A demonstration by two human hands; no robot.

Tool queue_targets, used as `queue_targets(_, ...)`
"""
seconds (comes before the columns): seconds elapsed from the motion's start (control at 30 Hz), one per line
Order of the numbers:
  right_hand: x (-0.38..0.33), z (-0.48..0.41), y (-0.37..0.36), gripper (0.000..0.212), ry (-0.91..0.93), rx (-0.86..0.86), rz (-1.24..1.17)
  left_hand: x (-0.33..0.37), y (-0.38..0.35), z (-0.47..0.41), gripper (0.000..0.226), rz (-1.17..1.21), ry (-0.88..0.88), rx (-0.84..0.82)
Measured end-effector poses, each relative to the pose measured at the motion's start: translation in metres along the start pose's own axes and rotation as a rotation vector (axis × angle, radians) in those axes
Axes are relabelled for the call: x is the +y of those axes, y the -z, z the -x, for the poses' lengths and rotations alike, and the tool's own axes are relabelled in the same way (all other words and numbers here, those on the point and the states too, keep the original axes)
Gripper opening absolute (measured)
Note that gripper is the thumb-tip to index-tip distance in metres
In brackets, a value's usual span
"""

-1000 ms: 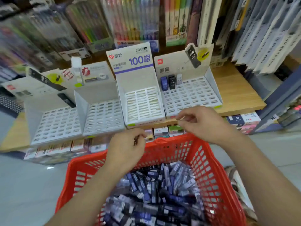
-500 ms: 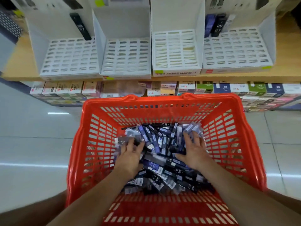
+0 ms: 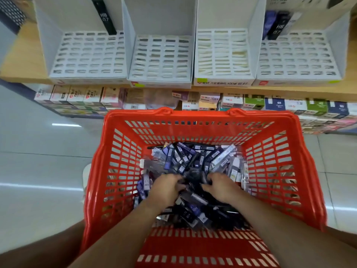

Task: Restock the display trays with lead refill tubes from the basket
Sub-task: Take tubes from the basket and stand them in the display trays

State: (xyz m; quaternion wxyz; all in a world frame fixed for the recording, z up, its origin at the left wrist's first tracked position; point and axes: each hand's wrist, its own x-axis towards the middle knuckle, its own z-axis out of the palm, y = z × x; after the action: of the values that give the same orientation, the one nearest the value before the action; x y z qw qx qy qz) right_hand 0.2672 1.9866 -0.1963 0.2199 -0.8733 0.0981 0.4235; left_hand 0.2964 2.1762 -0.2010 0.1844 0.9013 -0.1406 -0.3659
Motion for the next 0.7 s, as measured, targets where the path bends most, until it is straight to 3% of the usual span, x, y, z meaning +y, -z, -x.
queue_targets(0.07, 0.001, -0.002, 0.019, 0.031, -0.029, -0.081, -0.083, 0.000, 0.012, 0.000, 0.013, 0.303, 0.117, -0.001)
queue_targets(0.13, -0.002, 0.000, 0.038, 0.019, -0.042, -0.120, -0.135, 0.006, 0.024, 0.004, 0.004, 0.765, 0.246, -0.026)
queue_targets(0.2, -0.008, 0.005, 0.057, 0.015, -0.032, -0.115, -0.179, 0.010, 0.035, 0.007, 0.022, 1.007, 0.338, -0.066)
queue_targets(0.3, -0.018, 0.018, 0.082, 0.021, -0.018, -0.068, -0.411, 0.009, 0.039, 0.005, 0.053, 1.131, 0.393, -0.058)
queue_targets(0.4, -0.028, 0.034, 0.092, 0.014, -0.010, 0.021, -0.791, 0.012, 0.041, 0.007, 0.062, 1.196, 0.372, -0.058)
queue_targets(0.5, -0.038, 0.051, 0.087, 0.011, -0.019, 0.101, -1.083, 0.020, 0.045, 0.017, 0.052, 1.302, 0.356, 0.014)
queue_targets(0.6, -0.047, 0.068, 0.076, 0.015, -0.002, 0.112, -1.208, 0.031, 0.050, 0.028, 0.025, 1.541, 0.335, 0.085)
queue_targets(0.7, -0.052, 0.082, 0.064, 0.012, 0.054, 0.055, -1.163, 0.043, 0.055, 0.040, 0.035, 1.550, 0.237, 0.188)
